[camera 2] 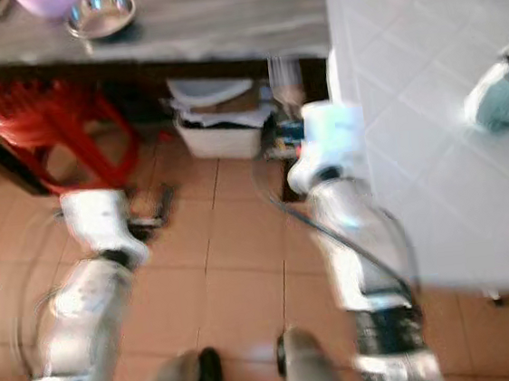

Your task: Setting the table

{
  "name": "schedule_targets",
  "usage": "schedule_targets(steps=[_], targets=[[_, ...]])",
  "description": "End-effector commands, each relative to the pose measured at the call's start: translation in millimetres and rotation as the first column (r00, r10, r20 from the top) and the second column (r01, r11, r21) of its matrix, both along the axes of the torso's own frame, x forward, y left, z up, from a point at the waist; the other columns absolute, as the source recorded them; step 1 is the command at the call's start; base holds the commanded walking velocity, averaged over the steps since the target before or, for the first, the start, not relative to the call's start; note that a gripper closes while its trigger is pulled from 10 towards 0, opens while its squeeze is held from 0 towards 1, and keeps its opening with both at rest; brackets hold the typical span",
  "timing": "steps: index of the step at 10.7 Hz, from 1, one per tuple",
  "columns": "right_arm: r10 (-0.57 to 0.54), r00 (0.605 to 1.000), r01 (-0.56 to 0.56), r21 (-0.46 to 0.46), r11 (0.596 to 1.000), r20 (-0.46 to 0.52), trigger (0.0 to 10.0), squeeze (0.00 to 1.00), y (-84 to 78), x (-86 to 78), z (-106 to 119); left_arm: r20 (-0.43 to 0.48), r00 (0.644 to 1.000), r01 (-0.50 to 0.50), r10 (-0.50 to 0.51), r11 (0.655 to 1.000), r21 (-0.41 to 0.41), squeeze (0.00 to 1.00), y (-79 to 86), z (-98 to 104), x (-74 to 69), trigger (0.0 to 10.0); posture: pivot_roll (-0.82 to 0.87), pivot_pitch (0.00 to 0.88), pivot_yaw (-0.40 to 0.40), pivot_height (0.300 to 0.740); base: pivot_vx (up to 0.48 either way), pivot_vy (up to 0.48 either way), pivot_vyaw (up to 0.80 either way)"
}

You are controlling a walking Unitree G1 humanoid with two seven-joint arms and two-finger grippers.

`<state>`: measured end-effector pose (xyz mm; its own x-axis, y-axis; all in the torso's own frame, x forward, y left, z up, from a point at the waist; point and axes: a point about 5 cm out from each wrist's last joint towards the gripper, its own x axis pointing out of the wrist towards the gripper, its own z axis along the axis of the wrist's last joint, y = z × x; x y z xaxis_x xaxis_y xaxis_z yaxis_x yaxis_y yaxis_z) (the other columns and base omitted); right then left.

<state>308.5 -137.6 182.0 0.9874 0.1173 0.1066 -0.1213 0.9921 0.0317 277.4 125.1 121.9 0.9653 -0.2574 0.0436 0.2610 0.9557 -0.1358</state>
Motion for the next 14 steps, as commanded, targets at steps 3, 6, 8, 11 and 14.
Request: schedule_targets(steps=[3,6,8,11,14], targets=[[0.003,0.999,-0.004,0.015,1.0,0.051,0.0,0.0,1.7,-12.0,1.6,0.011,0.999,-0.045,0.045,0.999,0.028,0.0,8.8,1.9,-2.5,10.0,-0.09,0.215,0.008,0.74,0.361,0.315,0.0],[0.016,0.999,-0.017,0.017,1.0,0.043,0.0,0.0,4.5,-15.5,-3.1,0.018,0.995,-0.095,0.094,0.995,0.034,0.0,11.4,2.2,-1.1,10.0,-0.09,0.209,0.011,0.74,0.356,0.321,0.0],[0.019,0.999,-0.02,0.013,1.0,0.051,0.0,0.0,6.2,-15.5,-2.6,0.039,0.994,-0.101,0.1,0.994,0.05,0.0,12.4,4.9,0.6,10.0,-0.09,0.206,0.013,0.74,0.416,0.131,0.0],[0.014,0.999,-0.014,0.006,1.0,0.046,0.0,0.0,6.2,-14.4,-4.8,0.042,0.995,-0.097,0.095,0.994,0.045,0.0,8.0,5.0,-0.1,10.0,-0.09,0.205,0.01,0.74,0.472,0.0,0.0],[0.005,0.999,-0.006,0.011,1.0,0.043,0.0,0.0,6.8,-12.5,-5.4,0.036,0.995,-0.095,0.094,0.995,0.027,0.0,8.2,4.8,-0.1,10.0,-0.09,0.202,0.01,0.74,0.452,0.0,0.0]])
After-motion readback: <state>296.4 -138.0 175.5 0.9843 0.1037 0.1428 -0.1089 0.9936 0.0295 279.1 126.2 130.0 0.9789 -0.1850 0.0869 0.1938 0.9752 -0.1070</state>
